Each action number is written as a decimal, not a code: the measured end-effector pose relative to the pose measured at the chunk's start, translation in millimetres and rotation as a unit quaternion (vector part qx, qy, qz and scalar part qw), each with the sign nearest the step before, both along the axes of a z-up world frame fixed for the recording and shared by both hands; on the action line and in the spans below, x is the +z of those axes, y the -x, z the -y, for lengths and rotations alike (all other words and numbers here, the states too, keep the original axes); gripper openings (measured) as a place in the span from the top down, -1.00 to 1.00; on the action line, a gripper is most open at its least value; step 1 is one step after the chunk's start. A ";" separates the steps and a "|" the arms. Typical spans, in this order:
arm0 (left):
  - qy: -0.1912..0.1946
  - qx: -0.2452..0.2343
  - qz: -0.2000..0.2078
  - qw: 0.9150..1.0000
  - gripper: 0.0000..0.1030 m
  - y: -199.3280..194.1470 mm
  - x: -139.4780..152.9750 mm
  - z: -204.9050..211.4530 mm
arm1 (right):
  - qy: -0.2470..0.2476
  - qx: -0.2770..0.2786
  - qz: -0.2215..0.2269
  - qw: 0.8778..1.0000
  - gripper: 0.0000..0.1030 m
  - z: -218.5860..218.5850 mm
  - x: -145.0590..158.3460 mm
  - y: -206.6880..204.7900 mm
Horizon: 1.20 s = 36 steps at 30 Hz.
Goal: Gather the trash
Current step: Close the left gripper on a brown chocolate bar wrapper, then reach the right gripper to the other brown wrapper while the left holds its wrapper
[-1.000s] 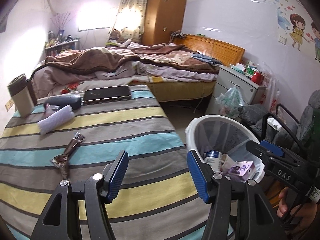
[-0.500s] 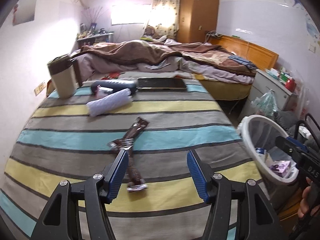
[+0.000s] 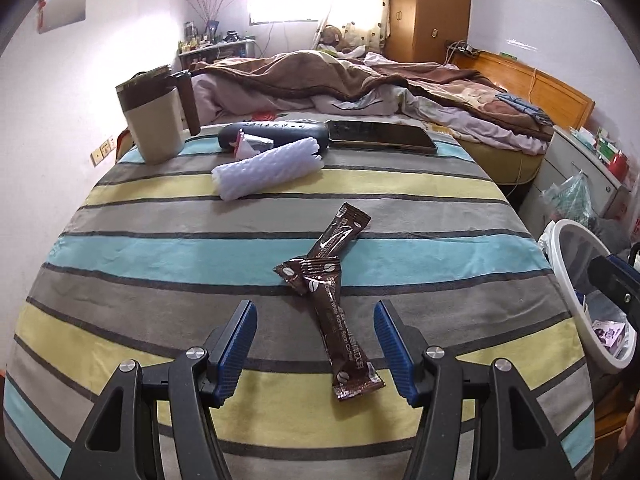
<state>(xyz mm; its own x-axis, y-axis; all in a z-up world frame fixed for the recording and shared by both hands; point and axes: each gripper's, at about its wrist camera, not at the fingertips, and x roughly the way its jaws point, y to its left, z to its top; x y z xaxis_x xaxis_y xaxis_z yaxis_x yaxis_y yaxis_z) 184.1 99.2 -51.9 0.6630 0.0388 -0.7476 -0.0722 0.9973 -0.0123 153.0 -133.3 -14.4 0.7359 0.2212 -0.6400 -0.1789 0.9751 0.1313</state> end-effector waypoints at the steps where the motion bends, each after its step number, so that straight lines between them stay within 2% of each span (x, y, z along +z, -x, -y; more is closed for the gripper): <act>1: -0.001 -0.004 -0.004 1.000 -0.18 -2.9 -1.1 1.1 | 0.000 0.001 0.000 1.000 -0.21 -3.2 0.0 -1.1; 7: 0.008 -0.007 -0.018 1.000 -0.13 -14.8 -10.9 -4.6 | 0.001 0.012 0.001 1.000 -0.21 -14.6 2.7 -3.3; 9: 0.006 -0.007 -0.020 1.000 0.09 -14.9 -12.3 -6.5 | 0.004 0.014 0.002 1.000 -0.21 -19.6 3.6 -4.3; 10: 0.011 -0.012 -0.026 1.000 0.12 -15.8 -14.2 -7.9 | 0.004 0.014 0.001 1.000 -0.21 -20.4 3.5 -4.6; 13: 0.028 -0.016 -0.034 0.999 0.37 -16.5 -16.5 -13.0 | 0.001 0.015 -0.002 1.000 -0.21 -25.9 3.7 -7.1; 15: 0.025 -0.015 -0.033 0.999 0.61 -15.1 -16.3 -17.7 | -0.001 0.017 -0.004 1.000 -0.21 -29.3 3.2 -7.3; 17: 0.036 -0.017 -0.033 0.999 0.68 -13.8 -15.8 -23.3 | 0.001 0.019 -0.007 1.000 -0.21 -35.0 2.6 -7.5; 23: 0.050 -0.009 -0.022 0.998 0.69 -4.0 -11.1 -45.3 | -0.001 0.028 -0.018 0.999 -0.21 -48.6 -2.1 -9.4; 36: 0.051 0.041 -0.013 0.998 0.69 6.9 -9.8 -103.1 | -0.004 0.065 -0.061 0.996 -0.21 -97.3 -18.4 -31.9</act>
